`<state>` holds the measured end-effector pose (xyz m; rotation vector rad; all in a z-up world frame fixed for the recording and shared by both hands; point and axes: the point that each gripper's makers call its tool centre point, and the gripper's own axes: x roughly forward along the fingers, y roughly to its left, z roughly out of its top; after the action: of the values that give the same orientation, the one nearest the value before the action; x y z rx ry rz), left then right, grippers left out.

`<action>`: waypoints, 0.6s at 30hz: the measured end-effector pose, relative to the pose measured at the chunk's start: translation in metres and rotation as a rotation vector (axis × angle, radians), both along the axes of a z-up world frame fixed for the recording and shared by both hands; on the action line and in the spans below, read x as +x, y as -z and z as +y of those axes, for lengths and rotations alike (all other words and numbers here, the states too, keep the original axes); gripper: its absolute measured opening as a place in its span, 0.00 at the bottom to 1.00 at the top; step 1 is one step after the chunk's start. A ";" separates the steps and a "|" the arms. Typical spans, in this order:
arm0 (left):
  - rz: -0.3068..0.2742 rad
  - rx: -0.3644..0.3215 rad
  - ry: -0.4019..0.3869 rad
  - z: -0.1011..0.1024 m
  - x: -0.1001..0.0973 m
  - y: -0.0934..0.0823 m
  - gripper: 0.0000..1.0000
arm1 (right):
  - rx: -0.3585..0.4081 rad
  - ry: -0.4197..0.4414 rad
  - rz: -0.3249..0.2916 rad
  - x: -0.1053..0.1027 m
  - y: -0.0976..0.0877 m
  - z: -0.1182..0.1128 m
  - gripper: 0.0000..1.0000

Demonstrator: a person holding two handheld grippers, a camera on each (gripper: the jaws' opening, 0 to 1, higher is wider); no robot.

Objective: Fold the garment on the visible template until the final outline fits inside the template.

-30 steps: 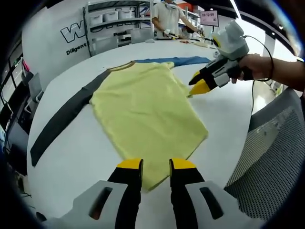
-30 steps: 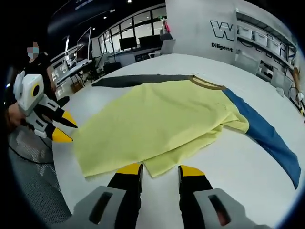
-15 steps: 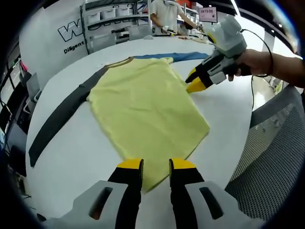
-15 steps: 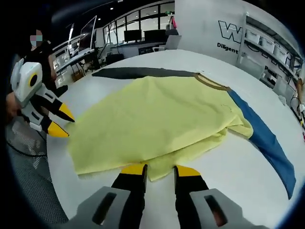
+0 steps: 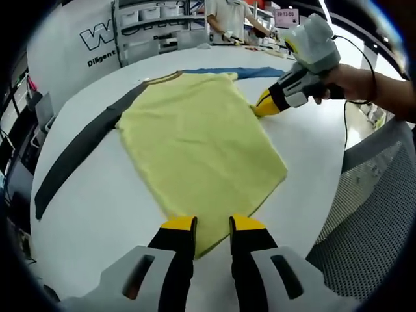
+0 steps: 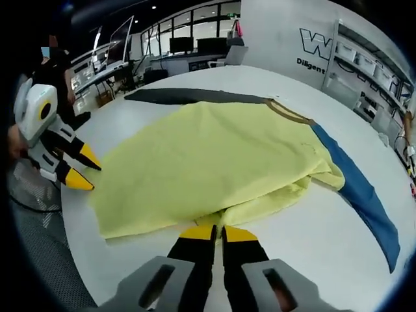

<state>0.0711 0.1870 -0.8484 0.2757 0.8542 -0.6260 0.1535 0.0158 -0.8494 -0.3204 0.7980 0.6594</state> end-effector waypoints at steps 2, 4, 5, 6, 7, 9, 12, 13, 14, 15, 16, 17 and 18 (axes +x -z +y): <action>-0.004 -0.008 -0.008 0.000 0.002 0.000 0.15 | 0.007 0.017 0.002 0.000 -0.003 -0.004 0.00; -0.003 -0.013 -0.015 0.000 0.003 0.000 0.15 | 0.008 0.023 0.013 -0.002 -0.005 -0.007 0.00; -0.004 -0.013 -0.014 0.000 0.003 0.000 0.15 | 0.017 0.030 0.013 -0.002 -0.007 -0.008 0.00; -0.006 -0.013 -0.014 0.000 0.003 0.000 0.15 | 0.023 0.032 0.013 -0.002 -0.008 -0.008 0.00; -0.007 -0.015 -0.018 0.000 0.003 0.000 0.15 | 0.039 0.042 0.022 -0.002 -0.010 -0.009 0.00; -0.008 -0.016 -0.019 0.000 0.003 0.000 0.15 | 0.044 0.049 0.021 -0.003 -0.013 -0.010 0.00; -0.008 -0.015 -0.020 0.000 0.003 0.000 0.14 | 0.043 0.052 0.015 -0.003 -0.016 -0.012 0.00; -0.007 -0.013 -0.019 0.000 0.003 0.000 0.14 | 0.044 0.054 0.016 -0.003 -0.017 -0.012 0.00; -0.010 -0.008 -0.009 -0.001 0.003 0.000 0.13 | 0.045 0.056 0.014 -0.004 -0.018 -0.013 0.00; -0.011 -0.009 -0.011 -0.001 0.003 0.000 0.12 | 0.045 0.057 0.013 -0.004 -0.018 -0.013 0.00; -0.011 -0.018 -0.008 -0.002 0.003 0.000 0.08 | 0.046 0.060 0.014 -0.004 -0.018 -0.014 0.00; -0.009 -0.025 -0.012 -0.003 0.003 0.000 0.05 | 0.046 0.062 0.017 -0.004 -0.018 -0.015 0.00; -0.006 -0.030 -0.016 -0.004 0.003 0.000 0.00 | 0.046 0.062 0.019 -0.004 -0.018 -0.015 0.00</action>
<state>0.0739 0.1833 -0.8484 0.2428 0.8396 -0.6222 0.1491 0.0008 -0.8318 -0.2474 0.8067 0.6221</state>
